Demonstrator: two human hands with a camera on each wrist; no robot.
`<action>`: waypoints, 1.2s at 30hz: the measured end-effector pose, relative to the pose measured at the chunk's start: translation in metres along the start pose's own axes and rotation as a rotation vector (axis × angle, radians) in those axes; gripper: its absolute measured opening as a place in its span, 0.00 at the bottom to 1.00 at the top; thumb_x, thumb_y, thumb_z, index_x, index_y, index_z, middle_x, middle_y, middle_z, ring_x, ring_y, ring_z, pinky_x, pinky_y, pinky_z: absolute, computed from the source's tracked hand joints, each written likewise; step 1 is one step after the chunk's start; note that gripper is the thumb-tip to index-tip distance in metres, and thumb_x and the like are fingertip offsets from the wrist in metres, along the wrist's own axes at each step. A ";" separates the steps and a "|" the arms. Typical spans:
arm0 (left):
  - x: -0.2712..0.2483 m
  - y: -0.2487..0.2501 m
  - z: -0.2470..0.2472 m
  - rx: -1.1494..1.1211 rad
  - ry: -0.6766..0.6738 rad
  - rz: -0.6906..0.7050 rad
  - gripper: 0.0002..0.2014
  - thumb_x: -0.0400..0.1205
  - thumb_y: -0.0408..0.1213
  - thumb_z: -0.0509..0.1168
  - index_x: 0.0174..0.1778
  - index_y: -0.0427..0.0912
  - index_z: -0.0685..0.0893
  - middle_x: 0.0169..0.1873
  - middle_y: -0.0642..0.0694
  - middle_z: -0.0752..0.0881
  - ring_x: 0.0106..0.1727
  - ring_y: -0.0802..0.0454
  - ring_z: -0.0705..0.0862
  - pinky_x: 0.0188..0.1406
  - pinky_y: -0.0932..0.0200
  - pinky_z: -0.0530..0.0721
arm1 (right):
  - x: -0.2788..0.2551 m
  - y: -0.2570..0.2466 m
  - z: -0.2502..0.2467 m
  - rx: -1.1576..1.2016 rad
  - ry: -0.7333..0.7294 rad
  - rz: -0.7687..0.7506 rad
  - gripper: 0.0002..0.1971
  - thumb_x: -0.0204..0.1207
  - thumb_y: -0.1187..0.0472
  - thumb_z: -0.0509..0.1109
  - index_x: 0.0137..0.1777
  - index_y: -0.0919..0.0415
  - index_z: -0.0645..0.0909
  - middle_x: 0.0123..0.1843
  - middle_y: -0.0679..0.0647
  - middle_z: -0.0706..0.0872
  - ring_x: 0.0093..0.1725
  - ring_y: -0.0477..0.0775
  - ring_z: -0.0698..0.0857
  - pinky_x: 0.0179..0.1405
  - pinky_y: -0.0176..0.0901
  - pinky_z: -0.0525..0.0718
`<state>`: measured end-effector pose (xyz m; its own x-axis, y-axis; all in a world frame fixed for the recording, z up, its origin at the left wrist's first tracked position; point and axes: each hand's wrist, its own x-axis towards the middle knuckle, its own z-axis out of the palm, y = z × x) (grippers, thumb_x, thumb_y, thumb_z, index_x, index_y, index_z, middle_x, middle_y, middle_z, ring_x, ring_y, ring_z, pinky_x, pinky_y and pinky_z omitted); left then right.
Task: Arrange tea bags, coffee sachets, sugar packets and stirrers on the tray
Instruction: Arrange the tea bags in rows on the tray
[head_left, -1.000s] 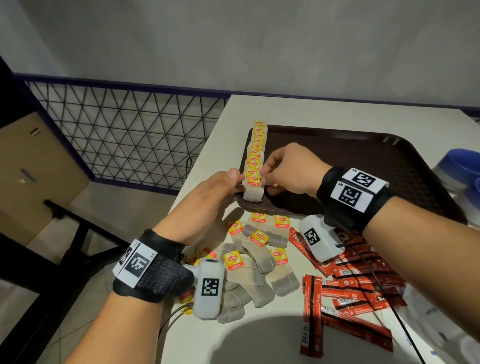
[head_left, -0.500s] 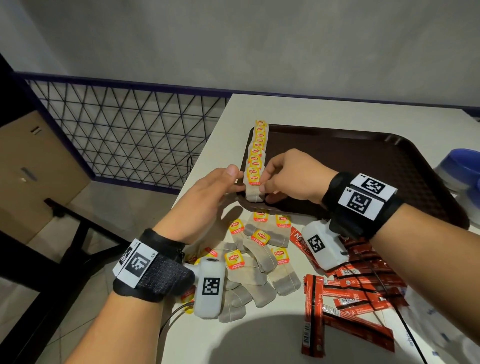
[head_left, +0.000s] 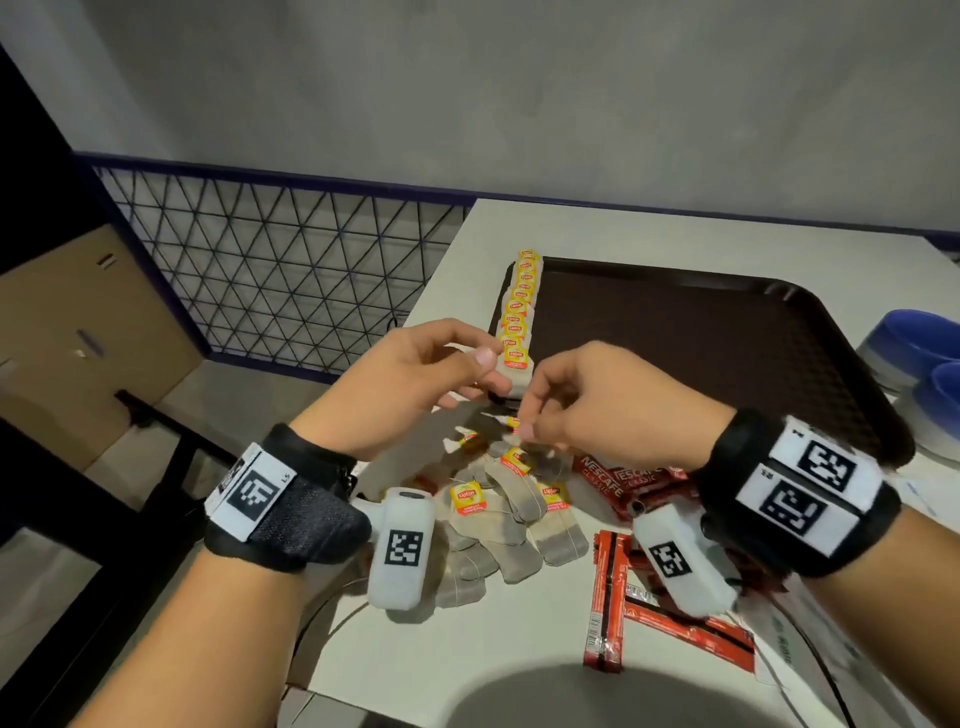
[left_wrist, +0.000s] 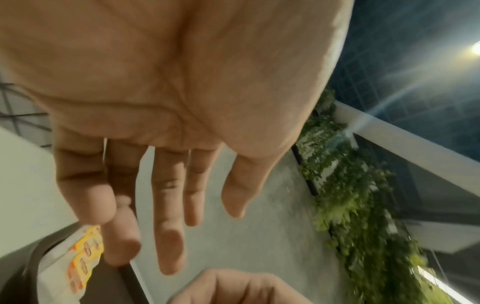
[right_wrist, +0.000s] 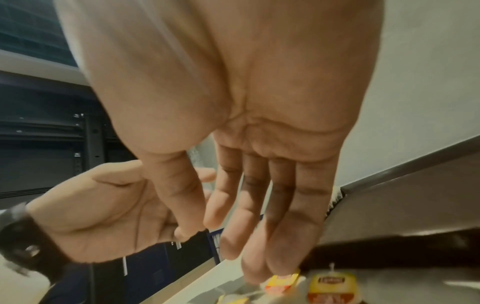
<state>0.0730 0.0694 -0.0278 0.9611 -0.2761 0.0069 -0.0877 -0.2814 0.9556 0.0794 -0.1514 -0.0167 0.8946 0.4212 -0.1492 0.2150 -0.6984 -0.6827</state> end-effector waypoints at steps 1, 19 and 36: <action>-0.004 0.004 -0.002 0.071 -0.025 0.016 0.09 0.87 0.44 0.70 0.60 0.47 0.88 0.47 0.46 0.95 0.46 0.55 0.88 0.48 0.61 0.81 | -0.006 0.000 0.004 -0.015 -0.009 -0.009 0.04 0.78 0.60 0.79 0.42 0.51 0.91 0.34 0.37 0.90 0.34 0.35 0.87 0.37 0.29 0.83; -0.068 0.027 -0.007 1.177 -0.341 -0.128 0.15 0.85 0.52 0.69 0.67 0.56 0.83 0.58 0.58 0.84 0.57 0.56 0.81 0.54 0.59 0.79 | -0.023 -0.003 0.027 -0.170 -0.026 -0.201 0.11 0.81 0.60 0.74 0.58 0.42 0.88 0.44 0.46 0.89 0.40 0.43 0.86 0.40 0.33 0.82; -0.040 0.018 0.041 1.265 -0.317 -0.113 0.09 0.83 0.45 0.70 0.55 0.47 0.82 0.38 0.51 0.77 0.44 0.44 0.80 0.32 0.56 0.69 | -0.005 0.003 0.004 -0.524 -0.165 -0.135 0.16 0.83 0.54 0.74 0.70 0.44 0.83 0.52 0.43 0.79 0.49 0.44 0.78 0.44 0.37 0.74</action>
<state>0.0219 0.0375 -0.0226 0.8915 -0.3487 -0.2892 -0.3618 -0.9322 0.0086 0.0735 -0.1529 -0.0209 0.7816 0.5821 -0.2241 0.5263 -0.8083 -0.2638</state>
